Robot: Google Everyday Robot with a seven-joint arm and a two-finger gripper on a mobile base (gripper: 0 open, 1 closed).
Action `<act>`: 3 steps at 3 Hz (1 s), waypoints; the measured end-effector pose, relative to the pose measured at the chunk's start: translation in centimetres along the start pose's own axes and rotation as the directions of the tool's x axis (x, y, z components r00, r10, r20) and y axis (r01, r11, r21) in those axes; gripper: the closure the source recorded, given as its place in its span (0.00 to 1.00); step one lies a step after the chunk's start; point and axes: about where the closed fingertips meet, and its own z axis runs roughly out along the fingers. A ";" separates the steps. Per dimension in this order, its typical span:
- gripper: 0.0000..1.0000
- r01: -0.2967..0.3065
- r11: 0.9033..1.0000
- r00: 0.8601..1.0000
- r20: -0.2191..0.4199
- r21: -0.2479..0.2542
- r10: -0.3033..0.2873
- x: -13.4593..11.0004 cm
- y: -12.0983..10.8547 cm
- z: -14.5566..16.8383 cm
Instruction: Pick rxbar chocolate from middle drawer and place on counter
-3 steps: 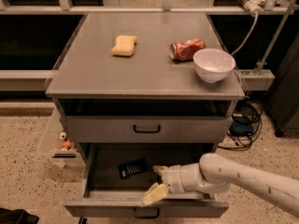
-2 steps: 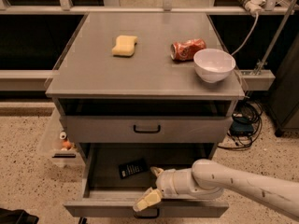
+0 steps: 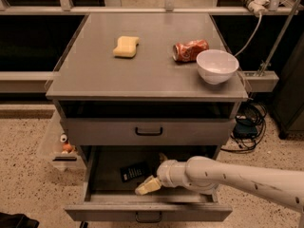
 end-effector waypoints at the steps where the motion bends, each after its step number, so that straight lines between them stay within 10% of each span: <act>1: 0.00 0.050 0.989 0.999 -0.007 0.141 -0.049 -1.7 -4.0 -0.9; 3: 0.00 0.048 0.985 0.999 -0.004 0.165 -0.048 -1.8 -4.5 -0.9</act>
Offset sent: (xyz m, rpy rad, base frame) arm 0.0334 -0.0161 0.0144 -0.0645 -0.0928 -0.0724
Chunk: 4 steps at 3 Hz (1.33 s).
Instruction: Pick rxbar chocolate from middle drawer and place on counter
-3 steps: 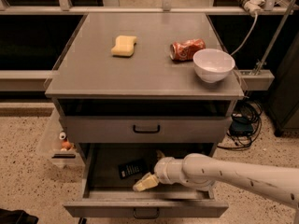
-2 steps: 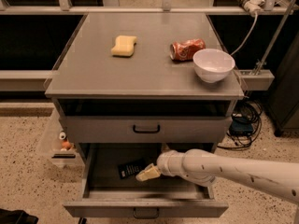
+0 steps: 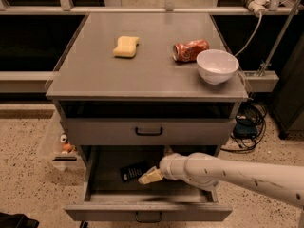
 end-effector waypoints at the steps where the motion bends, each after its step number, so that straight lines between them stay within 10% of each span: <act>1: 0.00 0.004 1.000 1.000 0.012 0.005 -0.004 0.0 1.9 1.8; 4: 0.00 0.074 0.997 0.997 0.009 -0.018 -0.073 0.8 5.2 6.8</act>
Offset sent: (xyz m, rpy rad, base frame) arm -0.0142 0.0733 -0.0436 -0.0096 -0.0685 0.0527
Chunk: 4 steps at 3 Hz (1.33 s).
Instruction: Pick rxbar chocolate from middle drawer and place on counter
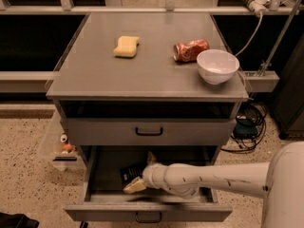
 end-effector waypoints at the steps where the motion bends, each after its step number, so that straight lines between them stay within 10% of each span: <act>1: 0.00 0.047 0.998 0.999 -0.027 -0.032 -0.047 0.6 0.2 1.7; 4: 0.00 0.051 0.981 0.992 -0.106 -0.185 -0.072 3.6 2.4 5.6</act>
Offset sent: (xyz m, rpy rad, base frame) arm 0.0069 0.0251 -0.0524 -0.0903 0.0620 0.1447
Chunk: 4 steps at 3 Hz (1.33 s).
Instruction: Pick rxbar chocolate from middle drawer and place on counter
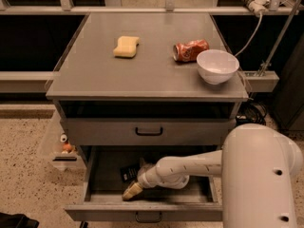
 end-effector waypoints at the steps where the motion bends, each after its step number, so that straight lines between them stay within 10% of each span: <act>1: 0.07 -0.021 0.998 1.000 -0.022 -0.061 0.020 1.3 0.4 0.9; 4: 0.71 -0.022 0.998 1.000 -0.023 -0.062 0.020 1.0 0.4 0.6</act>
Offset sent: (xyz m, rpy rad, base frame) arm -0.0037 -0.0018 -0.0143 0.0013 0.0564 0.0246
